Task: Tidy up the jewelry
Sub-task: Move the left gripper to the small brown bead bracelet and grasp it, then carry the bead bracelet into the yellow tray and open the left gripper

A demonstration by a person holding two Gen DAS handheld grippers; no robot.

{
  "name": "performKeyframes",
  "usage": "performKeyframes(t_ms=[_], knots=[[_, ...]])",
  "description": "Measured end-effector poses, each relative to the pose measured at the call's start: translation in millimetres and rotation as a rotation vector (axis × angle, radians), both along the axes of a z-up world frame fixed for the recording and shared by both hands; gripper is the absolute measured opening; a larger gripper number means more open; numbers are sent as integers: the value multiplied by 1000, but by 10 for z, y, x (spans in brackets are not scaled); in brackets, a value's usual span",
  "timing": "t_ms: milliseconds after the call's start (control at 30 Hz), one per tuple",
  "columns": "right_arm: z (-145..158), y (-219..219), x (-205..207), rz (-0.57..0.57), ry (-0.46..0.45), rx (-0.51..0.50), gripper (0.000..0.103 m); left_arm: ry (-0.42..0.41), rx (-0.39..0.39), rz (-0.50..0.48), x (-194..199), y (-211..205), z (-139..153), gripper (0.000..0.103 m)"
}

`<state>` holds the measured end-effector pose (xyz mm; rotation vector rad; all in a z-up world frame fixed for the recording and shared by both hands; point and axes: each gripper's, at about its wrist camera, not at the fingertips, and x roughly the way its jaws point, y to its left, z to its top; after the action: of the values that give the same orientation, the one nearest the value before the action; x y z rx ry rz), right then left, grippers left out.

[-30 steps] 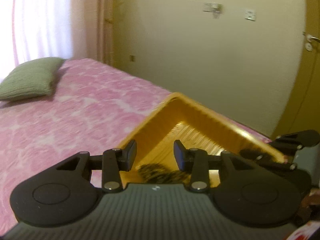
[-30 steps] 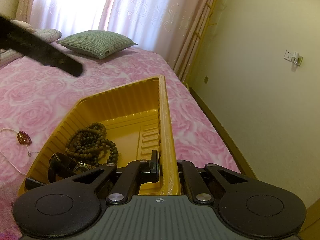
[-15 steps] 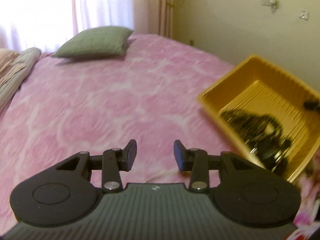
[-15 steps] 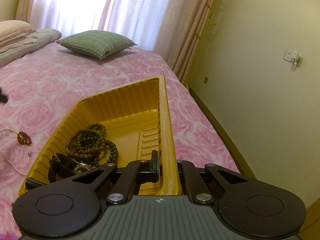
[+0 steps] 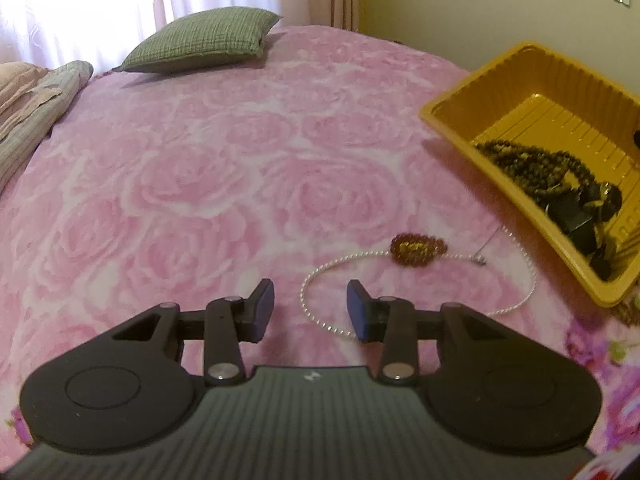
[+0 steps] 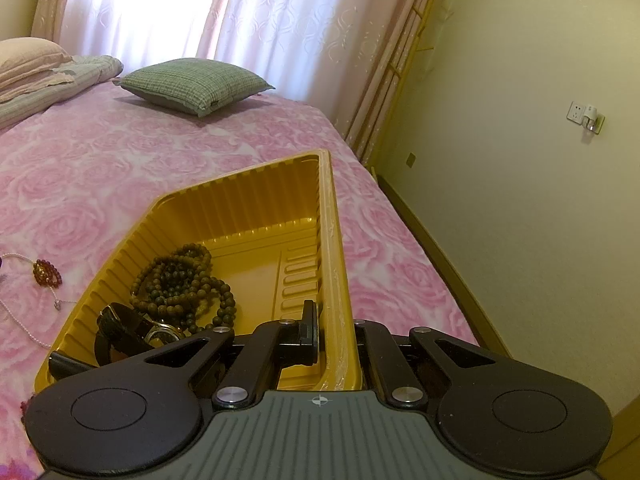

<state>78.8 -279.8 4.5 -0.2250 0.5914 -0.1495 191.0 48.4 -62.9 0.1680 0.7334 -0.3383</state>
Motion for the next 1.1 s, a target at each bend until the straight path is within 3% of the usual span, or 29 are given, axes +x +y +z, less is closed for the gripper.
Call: performKeyframes(t_ms=[233, 600, 700, 833, 1100], knots=[[-3, -1, -1, -1, 0, 0, 3, -10, -6, 16, 11, 4, -12, 30], [-7, -2, -2, -1, 0, -1, 3, 5, -96, -80, 193, -362, 29, 22], [-16, -3, 2, -2, 2, -3, 3, 21, -88, -92, 257, -452, -24, 20], [-28, -5, 7, -3, 4, -3, 3, 42, -73, -105, 292, -504, -71, 4], [-38, -11, 8, -2, 2, -2, 4, 10, -84, -95, 255, -336, 92, 2]])
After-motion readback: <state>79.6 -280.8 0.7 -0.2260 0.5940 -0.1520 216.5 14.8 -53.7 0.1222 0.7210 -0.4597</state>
